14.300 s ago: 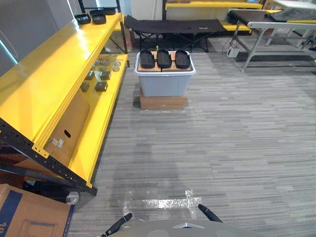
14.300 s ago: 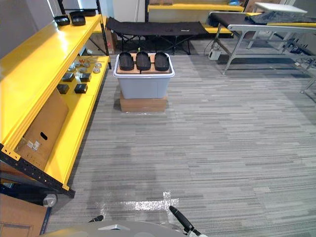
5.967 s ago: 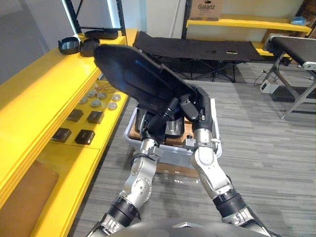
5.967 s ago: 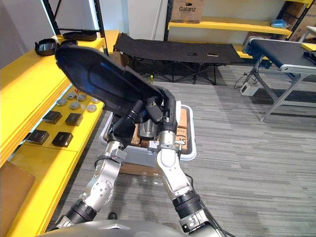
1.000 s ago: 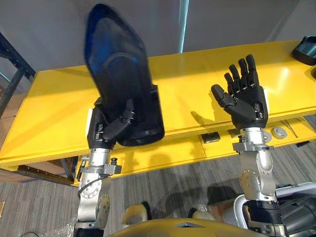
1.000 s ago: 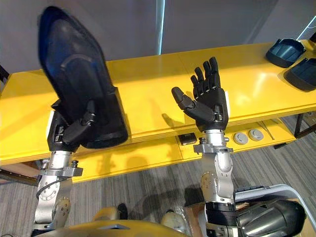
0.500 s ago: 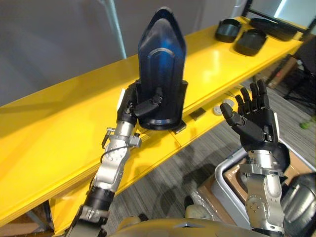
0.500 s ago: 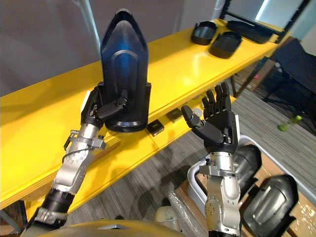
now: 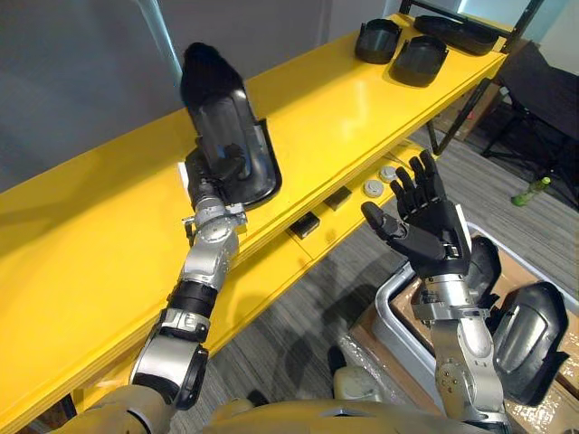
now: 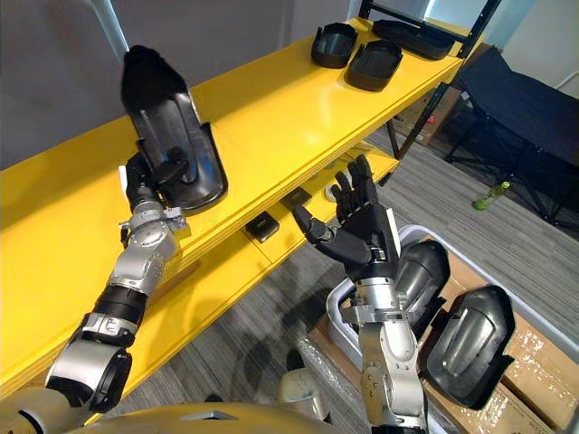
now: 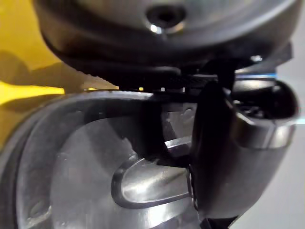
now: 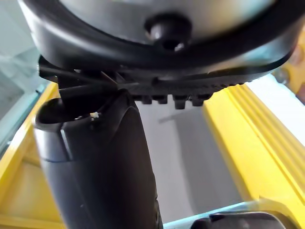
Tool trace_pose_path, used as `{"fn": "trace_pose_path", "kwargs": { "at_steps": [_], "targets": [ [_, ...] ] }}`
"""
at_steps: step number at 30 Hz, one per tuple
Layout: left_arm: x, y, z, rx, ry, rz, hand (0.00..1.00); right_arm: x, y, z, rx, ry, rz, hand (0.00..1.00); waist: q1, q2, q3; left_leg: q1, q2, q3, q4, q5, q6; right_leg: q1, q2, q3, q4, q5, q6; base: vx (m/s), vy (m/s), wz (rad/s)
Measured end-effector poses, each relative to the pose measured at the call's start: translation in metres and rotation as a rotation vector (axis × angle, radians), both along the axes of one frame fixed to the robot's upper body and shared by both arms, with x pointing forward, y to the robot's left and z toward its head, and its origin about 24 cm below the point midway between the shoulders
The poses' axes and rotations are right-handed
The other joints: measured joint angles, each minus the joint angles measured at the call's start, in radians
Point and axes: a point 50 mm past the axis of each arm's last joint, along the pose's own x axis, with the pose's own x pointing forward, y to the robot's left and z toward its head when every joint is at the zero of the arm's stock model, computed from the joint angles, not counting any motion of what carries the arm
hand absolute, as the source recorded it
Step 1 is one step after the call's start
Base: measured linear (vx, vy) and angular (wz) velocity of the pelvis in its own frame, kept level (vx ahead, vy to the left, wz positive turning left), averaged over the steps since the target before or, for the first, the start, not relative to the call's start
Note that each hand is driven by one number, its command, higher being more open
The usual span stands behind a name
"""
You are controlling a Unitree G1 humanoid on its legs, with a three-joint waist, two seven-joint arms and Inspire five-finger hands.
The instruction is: Walk over and take three plastic housings, then place them on the shelf
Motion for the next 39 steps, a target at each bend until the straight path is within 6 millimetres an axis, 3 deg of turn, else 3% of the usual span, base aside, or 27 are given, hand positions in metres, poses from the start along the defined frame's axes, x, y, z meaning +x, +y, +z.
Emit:
{"fn": "trace_pose_path", "kwargs": {
  "at_steps": [10, 11, 18, 34, 39],
  "targets": [
    [0.024, 0.003, 0.021, -0.096, 0.06, 0.054, 0.0, 0.009, 0.017, 0.005, 0.02, 0.005, 0.056, 1.0, -0.002, 0.011, 0.052, -0.045, 0.014, -0.003, 0.05, -0.011, 0.01, -0.009, 0.0, 0.001, -0.033, 0.031, 0.0, -0.07, -0.002, 0.0],
    [0.025, 0.004, 0.023, -0.09, 0.057, 0.054, 1.0, 0.01, 0.018, 0.006, 0.022, 0.004, 0.058, 1.0, -0.003, 0.011, 0.058, -0.048, 0.015, -0.003, 0.053, -0.011, 0.01, -0.011, 0.0, 0.001, -0.033, 0.031, 0.001, -0.07, -0.001, 0.02],
    [0.029, 0.007, 0.027, -0.066, 0.065, 0.049, 1.0, 0.012, 0.022, 0.007, 0.024, 0.014, 0.056, 1.0, -0.005, 0.004, 0.068, -0.067, 0.025, -0.002, 0.084, -0.021, 0.014, -0.013, 0.001, 0.002, -0.05, 0.04, -0.002, -0.06, -0.002, -0.01],
    [0.031, 0.016, 0.048, -0.111, 0.018, 0.345, 1.0, 0.011, 0.024, 0.007, -0.006, 0.025, 0.022, 1.0, -0.054, -0.008, 0.118, -0.066, 0.034, 0.023, 0.106, -0.038, 0.017, -0.018, 0.005, 0.031, -0.05, 0.051, 0.014, -0.04, 0.004, -0.05],
    [0.032, 0.016, 0.049, -0.123, 0.009, 0.331, 1.0, 0.009, 0.024, 0.006, -0.002, 0.023, 0.02, 1.0, -0.053, -0.008, 0.119, -0.064, 0.033, 0.027, 0.097, -0.033, 0.02, -0.019, 0.005, 0.033, -0.05, 0.054, 0.018, -0.01, -0.002, -0.01]
  ]
}}
